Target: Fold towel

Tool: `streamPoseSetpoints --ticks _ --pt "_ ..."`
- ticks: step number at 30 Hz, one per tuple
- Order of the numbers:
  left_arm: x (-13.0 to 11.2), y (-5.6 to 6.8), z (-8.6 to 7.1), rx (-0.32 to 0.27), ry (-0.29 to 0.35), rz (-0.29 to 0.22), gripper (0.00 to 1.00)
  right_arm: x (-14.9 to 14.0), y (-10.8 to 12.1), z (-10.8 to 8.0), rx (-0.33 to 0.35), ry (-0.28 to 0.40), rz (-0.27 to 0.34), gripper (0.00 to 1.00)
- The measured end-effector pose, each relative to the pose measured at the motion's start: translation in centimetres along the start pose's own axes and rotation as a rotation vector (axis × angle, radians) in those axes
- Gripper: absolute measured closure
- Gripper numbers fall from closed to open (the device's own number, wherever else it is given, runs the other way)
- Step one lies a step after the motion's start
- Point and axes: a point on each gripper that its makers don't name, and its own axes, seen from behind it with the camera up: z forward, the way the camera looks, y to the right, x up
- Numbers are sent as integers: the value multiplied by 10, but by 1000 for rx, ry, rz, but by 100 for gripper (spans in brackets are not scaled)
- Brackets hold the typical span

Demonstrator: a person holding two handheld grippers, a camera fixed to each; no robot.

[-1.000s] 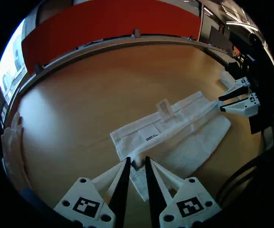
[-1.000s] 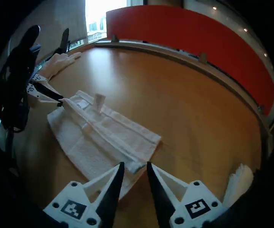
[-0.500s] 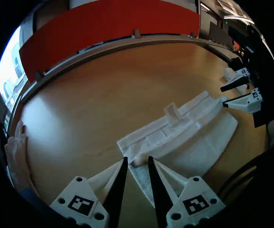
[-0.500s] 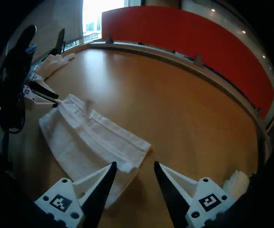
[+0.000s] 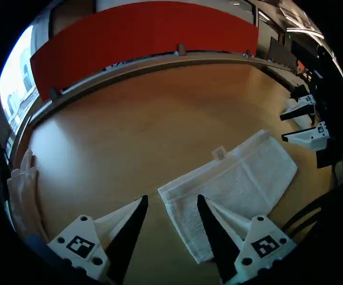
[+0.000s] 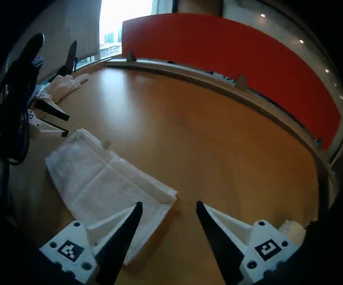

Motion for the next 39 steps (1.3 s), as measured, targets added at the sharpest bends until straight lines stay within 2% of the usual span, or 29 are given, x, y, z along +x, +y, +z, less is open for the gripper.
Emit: streamPoseSetpoints --ticks 2,4,12,21,33,39 --pt "-1 1 -2 -6 -4 -6 7 1 -2 -3 1 6 6 9" --pt "-4 3 -3 -12 -8 -13 5 1 -4 -6 2 11 11 4" --pt "-9 8 -11 -20 -6 -40 5 -3 -12 -19 3 21 14 2" --pt "-16 9 -26 -10 4 -64 4 -12 -22 -31 7 20 29 2" --pt "-47 15 -48 3 -8 -117 4 -38 -38 -49 14 5 36 2" --pt "-62 18 -52 8 -17 -142 4 -45 -42 -54 17 1 48 2"
